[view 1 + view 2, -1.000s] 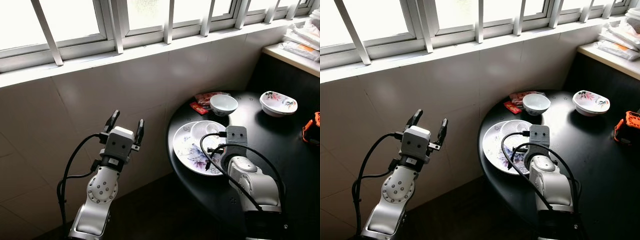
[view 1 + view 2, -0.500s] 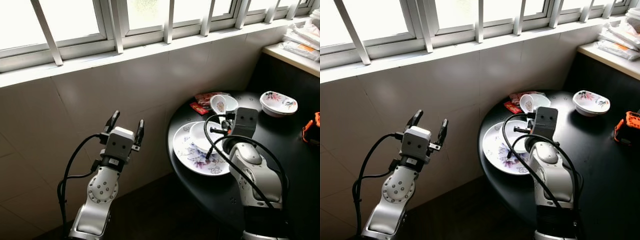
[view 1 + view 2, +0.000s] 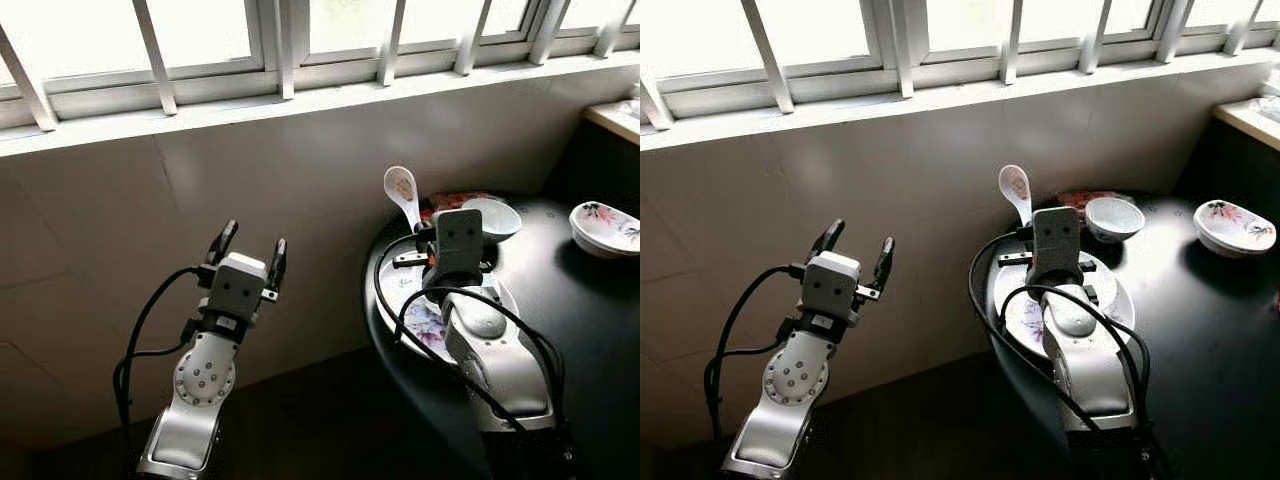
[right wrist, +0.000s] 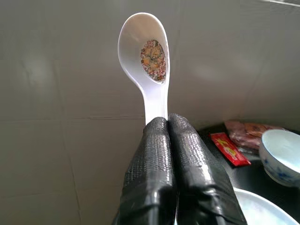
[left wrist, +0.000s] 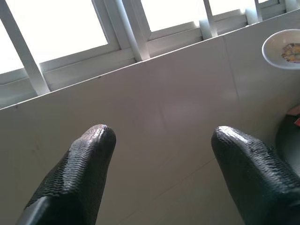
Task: Kitchen organization
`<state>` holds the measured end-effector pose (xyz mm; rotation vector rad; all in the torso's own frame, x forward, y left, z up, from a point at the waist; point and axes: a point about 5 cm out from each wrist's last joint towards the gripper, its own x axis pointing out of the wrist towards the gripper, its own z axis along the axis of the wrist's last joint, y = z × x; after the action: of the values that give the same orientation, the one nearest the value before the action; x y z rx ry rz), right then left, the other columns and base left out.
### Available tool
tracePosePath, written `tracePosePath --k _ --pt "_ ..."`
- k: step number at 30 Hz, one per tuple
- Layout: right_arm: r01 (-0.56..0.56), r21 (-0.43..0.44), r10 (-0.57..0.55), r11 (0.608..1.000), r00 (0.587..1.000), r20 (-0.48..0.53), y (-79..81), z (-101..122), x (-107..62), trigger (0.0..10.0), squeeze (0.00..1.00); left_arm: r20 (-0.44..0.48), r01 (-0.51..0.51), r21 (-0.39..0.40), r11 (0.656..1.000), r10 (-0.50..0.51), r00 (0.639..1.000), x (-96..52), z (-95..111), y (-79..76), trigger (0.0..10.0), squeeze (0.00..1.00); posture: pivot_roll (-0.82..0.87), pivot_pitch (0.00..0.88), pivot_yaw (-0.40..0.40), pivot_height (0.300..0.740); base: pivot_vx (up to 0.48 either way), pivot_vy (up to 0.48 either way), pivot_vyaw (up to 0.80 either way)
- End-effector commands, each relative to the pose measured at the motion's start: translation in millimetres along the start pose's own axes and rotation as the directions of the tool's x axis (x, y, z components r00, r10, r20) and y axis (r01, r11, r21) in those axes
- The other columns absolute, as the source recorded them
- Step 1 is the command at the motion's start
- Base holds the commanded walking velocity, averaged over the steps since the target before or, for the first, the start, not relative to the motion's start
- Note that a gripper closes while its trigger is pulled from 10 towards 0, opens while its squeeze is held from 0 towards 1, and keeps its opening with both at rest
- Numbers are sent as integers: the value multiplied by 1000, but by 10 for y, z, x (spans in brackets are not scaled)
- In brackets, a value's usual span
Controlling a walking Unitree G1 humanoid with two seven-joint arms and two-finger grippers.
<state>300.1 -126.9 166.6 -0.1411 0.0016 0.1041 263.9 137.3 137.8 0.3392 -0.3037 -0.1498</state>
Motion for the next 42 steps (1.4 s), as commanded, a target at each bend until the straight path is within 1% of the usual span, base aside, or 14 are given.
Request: tracePosePath --k 1,5,6,9,11,17,19,27,31,33,38,42 --pt "9 -26 -8 1000 1000 29 -42 31 -24 0 0 -12 -2 0 1000 2 1000 3 -9 -2 10000 0 80 0 -40 740 0 0 800" --pt "-13 -28 15 1000 999 45 -7 45 -31 0 0 -12 -6 3 1000 6 1000 4 -10 3 10000 0 81 0 -41 740 0 0 800" --pt "-46 -32 48 998 996 71 35 75 -41 0 0 -13 -9 5 1000 9 1000 7 -11 11 10000 0 81 0 -41 740 0 0 800" --pt "-94 -29 97 995 990 100 102 107 -59 0 0 -17 -17 3 1000 17 1000 8 -16 22 10000 0 82 0 -41 740 0 0 800" --pt "-103 -28 105 994 989 104 113 112 -62 0 0 -19 -19 1 1000 19 1000 8 -18 24 10000 0 82 0 -41 740 0 0 800" --pt "-196 -33 199 980 971 135 215 129 -109 0 0 -20 -20 -3 1000 20 1000 14 -20 21 10000 0 81 0 -42 740 0 0 800" --pt "-209 -26 211 978 968 135 223 124 -114 0 0 -20 -20 -3 1000 20 1000 14 -21 20 10000 0 81 0 -42 740 0 0 800" --pt "-214 -15 214 977 967 135 212 115 -117 0 0 -20 -20 -5 1000 20 1000 11 -19 23 10000 0 80 0 -40 740 0 0 800" --pt "-216 -11 215 976 967 136 204 109 -116 0 0 -25 -27 -38 999 26 999 14 -18 22 10000 0 80 0 -41 740 0 0 800" --pt "-216 -10 215 976 967 136 203 108 -115 0 0 -29 -26 -40 999 25 999 15 -20 23 10000 0 82 0 -41 740 0 0 800" --pt "-217 -8 216 976 966 140 206 110 -108 0 0 -19 -19 -37 999 18 1000 19 -9 18 10000 0 83 0 -40 740 0 422 800" --pt "-215 -10 214 977 966 143 204 110 -109 0 0 -4 -13 -32 999 13 1000 17 10 8 10000 0 83 0 -39 740 0 64 800"
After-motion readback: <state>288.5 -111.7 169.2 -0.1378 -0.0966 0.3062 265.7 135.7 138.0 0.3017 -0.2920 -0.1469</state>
